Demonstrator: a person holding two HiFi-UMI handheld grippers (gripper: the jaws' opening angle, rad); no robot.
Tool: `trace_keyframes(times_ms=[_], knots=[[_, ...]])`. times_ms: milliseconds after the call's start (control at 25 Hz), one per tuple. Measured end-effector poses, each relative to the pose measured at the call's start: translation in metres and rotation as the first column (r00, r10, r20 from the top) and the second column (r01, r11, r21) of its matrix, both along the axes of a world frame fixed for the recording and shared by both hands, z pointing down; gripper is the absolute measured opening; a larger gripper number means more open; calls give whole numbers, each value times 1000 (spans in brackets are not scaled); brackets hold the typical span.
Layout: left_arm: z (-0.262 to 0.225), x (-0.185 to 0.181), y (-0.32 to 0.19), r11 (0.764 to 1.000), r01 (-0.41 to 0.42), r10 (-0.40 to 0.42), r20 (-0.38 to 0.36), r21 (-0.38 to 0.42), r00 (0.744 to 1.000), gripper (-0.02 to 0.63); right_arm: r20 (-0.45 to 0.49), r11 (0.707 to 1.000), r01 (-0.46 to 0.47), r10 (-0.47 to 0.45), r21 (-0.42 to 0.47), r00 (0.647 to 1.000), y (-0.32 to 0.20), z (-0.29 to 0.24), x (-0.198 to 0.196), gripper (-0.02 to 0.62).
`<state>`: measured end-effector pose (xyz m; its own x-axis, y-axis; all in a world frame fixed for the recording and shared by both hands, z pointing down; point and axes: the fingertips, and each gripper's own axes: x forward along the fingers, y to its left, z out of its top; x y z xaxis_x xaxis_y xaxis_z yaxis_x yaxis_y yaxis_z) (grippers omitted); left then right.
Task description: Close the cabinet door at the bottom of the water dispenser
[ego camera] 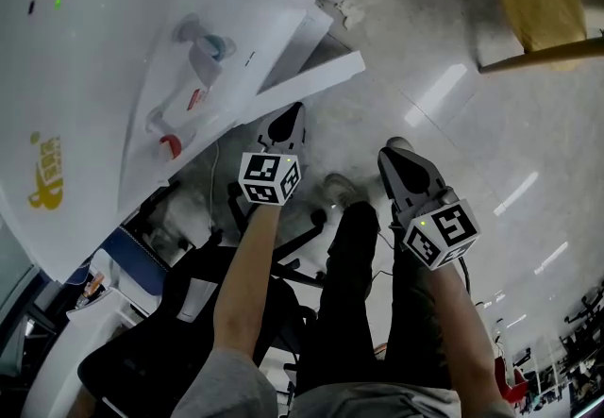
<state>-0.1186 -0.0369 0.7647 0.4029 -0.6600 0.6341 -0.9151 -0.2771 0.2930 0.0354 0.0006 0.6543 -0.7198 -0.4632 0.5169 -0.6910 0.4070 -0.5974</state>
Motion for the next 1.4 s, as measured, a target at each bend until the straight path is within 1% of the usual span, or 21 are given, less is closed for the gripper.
trace_keyframes(times_ms=[240,680,880,1400], knots=[[0,-5,-17,1000,-9,9,17,11,1000,6,0,1000,-10,10,-2,1000,-11,1,3,11],[1,-21,-49,998,50,-53,64,49,997,6,-7,1000,-10,10,-2,1000,-25,3,7,11],[4,-23,-54,995,78,-83,94,61,992,6,-12,1000,-20,20,-11,1000,-25,6,10,11],[1,-24,-53,994,94,-97,70,54,993,6,-5,999,-27,27,-21,1000,-21,7,12,11]])
